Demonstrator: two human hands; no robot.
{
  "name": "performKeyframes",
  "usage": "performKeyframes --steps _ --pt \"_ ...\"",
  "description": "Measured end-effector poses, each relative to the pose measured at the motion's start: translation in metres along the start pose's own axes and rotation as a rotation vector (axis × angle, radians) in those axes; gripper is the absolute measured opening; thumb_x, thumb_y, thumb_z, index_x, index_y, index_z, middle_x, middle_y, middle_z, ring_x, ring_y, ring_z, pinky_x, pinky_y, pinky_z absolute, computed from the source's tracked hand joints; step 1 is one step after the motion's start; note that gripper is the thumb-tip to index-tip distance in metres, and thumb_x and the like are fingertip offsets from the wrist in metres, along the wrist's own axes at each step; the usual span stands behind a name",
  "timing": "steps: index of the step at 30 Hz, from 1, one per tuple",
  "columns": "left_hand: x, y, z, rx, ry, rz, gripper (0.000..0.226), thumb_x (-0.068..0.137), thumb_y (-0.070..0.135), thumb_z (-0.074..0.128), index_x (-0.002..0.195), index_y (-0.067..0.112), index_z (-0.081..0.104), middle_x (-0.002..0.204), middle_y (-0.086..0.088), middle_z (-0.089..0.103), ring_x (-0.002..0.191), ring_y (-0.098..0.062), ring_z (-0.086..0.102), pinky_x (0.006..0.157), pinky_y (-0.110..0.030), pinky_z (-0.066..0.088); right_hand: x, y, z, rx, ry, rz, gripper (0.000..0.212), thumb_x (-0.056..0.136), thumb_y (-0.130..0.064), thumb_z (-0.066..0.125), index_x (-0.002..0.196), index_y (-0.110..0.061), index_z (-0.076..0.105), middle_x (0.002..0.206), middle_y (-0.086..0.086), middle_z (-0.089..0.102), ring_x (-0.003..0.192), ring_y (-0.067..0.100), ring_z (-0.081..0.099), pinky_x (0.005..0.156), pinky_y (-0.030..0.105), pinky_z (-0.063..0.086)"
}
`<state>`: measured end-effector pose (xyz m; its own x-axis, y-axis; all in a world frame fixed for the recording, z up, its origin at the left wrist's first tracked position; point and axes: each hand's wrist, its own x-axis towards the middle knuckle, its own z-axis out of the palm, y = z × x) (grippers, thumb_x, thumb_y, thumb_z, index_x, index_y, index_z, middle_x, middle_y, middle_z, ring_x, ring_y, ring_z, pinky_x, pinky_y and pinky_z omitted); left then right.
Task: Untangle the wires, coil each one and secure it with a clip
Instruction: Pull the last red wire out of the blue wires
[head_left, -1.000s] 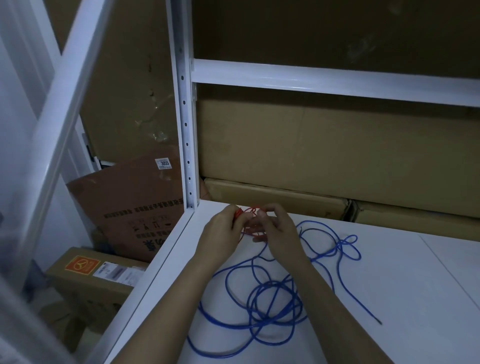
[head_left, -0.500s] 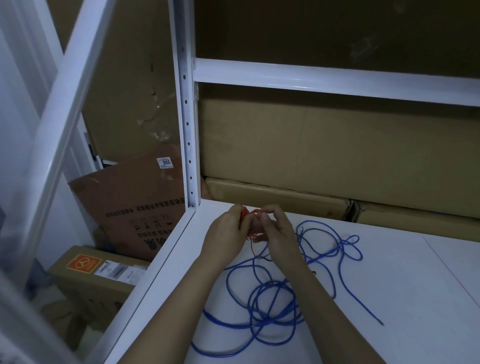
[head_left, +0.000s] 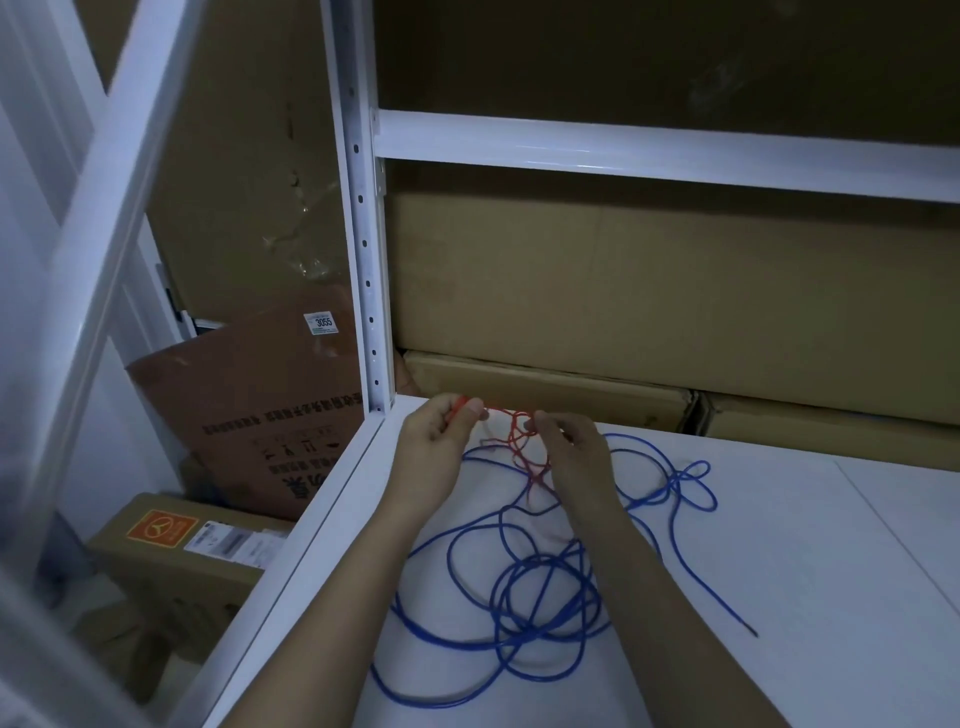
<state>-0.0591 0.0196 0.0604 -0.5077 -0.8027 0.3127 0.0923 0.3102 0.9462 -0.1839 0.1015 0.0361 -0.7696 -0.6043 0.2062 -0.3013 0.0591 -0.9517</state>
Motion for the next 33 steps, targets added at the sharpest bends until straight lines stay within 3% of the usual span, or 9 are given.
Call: performKeyframes --steps 2,5,8,11,15,17,20,26,33 --pt "0.003 -0.001 -0.002 0.013 0.024 -0.025 0.021 0.097 0.018 0.054 0.078 0.017 0.065 0.058 0.014 0.05 0.056 0.003 0.045 0.06 -0.016 0.037 0.003 0.001 -0.003 0.163 -0.035 0.158 0.023 0.1 -0.03 0.048 0.09 -0.021 0.067 0.102 -0.001 0.064 0.095 0.011 0.057 0.085 0.027 0.045" --pt "0.006 -0.004 -0.004 0.034 0.103 -0.085 0.02 0.097 0.021 0.054 0.08 0.019 0.065 0.067 0.008 0.052 0.065 -0.003 0.047 0.065 -0.021 0.039 0.005 -0.006 -0.006 0.658 -0.041 0.282 0.023 0.101 -0.023 0.045 0.095 -0.013 0.065 0.09 -0.002 0.068 0.086 0.012 0.061 0.074 0.025 0.046" --pt "0.009 -0.005 -0.007 0.029 0.175 -0.14 0.022 0.098 0.02 0.053 0.079 0.017 0.063 0.069 0.004 0.05 0.067 -0.007 0.047 0.066 -0.024 0.039 0.006 -0.006 -0.016 0.972 -0.13 0.268 0.03 0.092 -0.025 0.049 0.074 -0.016 0.071 0.082 -0.004 0.07 0.077 0.008 0.064 0.073 0.023 0.045" --pt "0.015 -0.004 -0.011 0.002 0.236 -0.184 0.022 0.098 0.019 0.053 0.079 0.015 0.063 0.068 0.003 0.048 0.065 -0.008 0.046 0.067 -0.028 0.038 0.009 -0.008 -0.026 1.092 -0.173 0.269 0.039 0.095 -0.023 0.046 0.064 -0.017 0.068 0.084 -0.001 0.069 0.081 0.011 0.062 0.078 0.026 0.044" --pt "0.019 -0.004 -0.011 0.054 0.245 -0.181 0.02 0.099 0.023 0.05 0.09 0.011 0.064 0.073 0.005 0.053 0.07 -0.007 0.049 0.071 -0.028 0.037 0.008 -0.011 -0.027 1.091 -0.222 0.298 0.036 0.094 -0.02 0.046 0.063 -0.015 0.062 0.085 0.002 0.067 0.086 0.016 0.059 0.083 0.029 0.042" --pt "0.018 -0.004 -0.012 0.076 0.18 -0.183 0.023 0.1 0.025 0.047 0.086 0.013 0.063 0.073 0.002 0.053 0.068 -0.008 0.048 0.067 -0.028 0.039 0.006 -0.013 -0.026 1.076 -0.229 0.29 0.034 0.096 -0.018 0.044 0.067 -0.012 0.06 0.098 0.007 0.068 0.101 0.02 0.062 0.093 0.031 0.045" --pt "0.015 -0.005 -0.012 0.094 0.108 -0.179 0.029 0.101 0.029 0.044 0.079 0.019 0.06 0.072 0.0 0.051 0.065 -0.01 0.046 0.065 -0.027 0.038 0.006 -0.013 -0.021 1.018 -0.211 0.241 0.019 0.1 -0.014 0.042 0.095 -0.004 0.057 0.119 0.015 0.064 0.116 0.023 0.059 0.099 0.032 0.048" --pt "0.003 0.002 0.013 0.079 -0.018 -0.123 0.028 0.1 0.03 0.047 0.082 0.015 0.063 0.066 0.004 0.048 0.061 -0.007 0.044 0.061 -0.022 0.037 -0.007 -0.023 -0.003 0.855 -0.192 0.11 0.021 0.101 -0.012 0.04 0.091 -0.005 0.056 0.1 0.005 0.072 0.105 0.019 0.065 0.097 0.031 0.049" --pt "-0.001 -0.001 0.017 -0.094 -0.045 -0.156 0.018 0.09 0.021 0.066 0.078 0.008 0.067 0.067 0.004 0.065 0.059 0.002 0.057 0.061 -0.011 0.044 -0.016 -0.022 0.005 0.723 -0.271 0.074 0.022 0.102 -0.01 0.039 0.089 -0.009 0.056 0.104 0.008 0.07 0.102 0.019 0.064 0.092 0.028 0.049"
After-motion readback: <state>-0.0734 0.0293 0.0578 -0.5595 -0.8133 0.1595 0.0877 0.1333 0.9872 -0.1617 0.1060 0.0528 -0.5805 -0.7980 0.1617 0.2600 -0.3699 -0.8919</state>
